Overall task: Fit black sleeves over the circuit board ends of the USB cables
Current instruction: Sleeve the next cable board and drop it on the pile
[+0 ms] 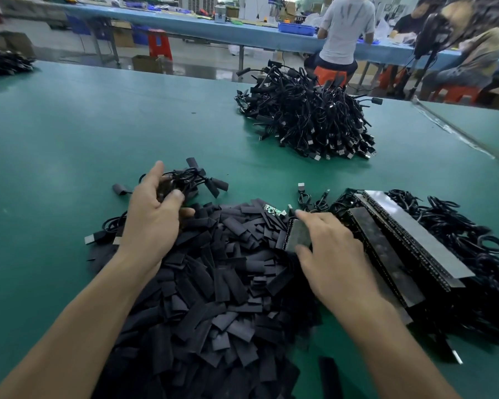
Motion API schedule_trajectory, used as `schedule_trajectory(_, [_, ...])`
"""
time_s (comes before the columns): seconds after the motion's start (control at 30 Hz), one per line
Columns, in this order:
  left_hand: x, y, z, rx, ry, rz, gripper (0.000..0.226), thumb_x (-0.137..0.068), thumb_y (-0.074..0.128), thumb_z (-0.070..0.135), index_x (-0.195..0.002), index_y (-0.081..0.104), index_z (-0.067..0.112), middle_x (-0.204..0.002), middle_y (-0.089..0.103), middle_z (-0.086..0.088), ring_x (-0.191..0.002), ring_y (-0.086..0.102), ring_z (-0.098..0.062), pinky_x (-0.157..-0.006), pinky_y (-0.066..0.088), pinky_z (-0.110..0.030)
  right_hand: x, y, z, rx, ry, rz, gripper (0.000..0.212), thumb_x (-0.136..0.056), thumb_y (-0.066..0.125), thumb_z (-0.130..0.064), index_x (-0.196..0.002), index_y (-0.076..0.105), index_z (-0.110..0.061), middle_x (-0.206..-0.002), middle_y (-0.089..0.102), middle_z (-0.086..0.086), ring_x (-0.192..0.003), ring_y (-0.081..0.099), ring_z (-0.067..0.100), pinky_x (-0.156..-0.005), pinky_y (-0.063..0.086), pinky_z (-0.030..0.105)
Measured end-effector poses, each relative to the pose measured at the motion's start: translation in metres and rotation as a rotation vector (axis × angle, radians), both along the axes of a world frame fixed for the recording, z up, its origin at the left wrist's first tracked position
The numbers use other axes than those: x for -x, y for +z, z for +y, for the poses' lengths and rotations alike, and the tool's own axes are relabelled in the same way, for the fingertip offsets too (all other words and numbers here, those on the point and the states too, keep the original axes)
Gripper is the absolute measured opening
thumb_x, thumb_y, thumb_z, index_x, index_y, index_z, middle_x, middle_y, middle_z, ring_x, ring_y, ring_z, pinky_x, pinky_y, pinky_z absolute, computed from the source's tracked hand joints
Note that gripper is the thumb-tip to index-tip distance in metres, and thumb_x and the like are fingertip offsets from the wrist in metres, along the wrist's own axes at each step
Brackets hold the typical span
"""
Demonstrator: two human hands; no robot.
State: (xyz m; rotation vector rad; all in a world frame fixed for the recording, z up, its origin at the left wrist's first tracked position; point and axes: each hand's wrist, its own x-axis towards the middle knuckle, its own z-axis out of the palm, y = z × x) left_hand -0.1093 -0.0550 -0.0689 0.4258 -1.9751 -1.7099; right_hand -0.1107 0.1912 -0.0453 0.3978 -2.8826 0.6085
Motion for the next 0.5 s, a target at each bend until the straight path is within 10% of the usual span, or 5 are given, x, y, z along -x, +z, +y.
schedule_trajectory(0.23, [-0.004, 0.001, 0.010, 0.295, 0.060, -0.094, 0.061, -0.102, 0.053, 0.025, -0.156, 0.025, 0.016, -0.132, 0.027, -0.002, -0.119, 0.041, -0.010, -0.096, 0.022, 0.003, 0.006, 0.003, 0.006, 0.173, 0.025, 0.107, 0.015, -0.083, 0.078, -0.026, -0.081, 0.064, -0.030, -0.093, 0.054, -0.016, -0.079, 0.054, 0.002, -0.075, 0.050, 0.026])
schedule_trajectory(0.37, [-0.011, 0.002, 0.016, 0.580, 0.047, -0.272, 0.079, -0.089, 0.069, 0.042, -0.155, 0.029, 0.022, -0.155, 0.014, 0.006, -0.144, 0.013, -0.019, -0.121, 0.012, -0.041, 0.007, 0.021, 0.013, 0.475, 0.007, 0.236, 0.014, -0.081, 0.079, -0.026, -0.081, 0.066, -0.033, -0.081, 0.064, -0.019, -0.068, 0.061, 0.001, -0.067, 0.055, 0.031])
schedule_trajectory(0.5, [-0.018, 0.009, 0.027, 0.665, 0.115, -0.220, 0.068, -0.087, 0.070, 0.041, -0.148, 0.042, 0.027, -0.148, 0.025, 0.005, -0.139, 0.019, -0.019, -0.112, 0.015, -0.046, -0.001, 0.039, 0.013, 0.842, 0.039, 0.352, 0.015, -0.085, 0.073, -0.028, -0.083, 0.062, -0.037, -0.076, 0.070, -0.012, -0.052, 0.064, 0.010, -0.046, 0.050, 0.020])
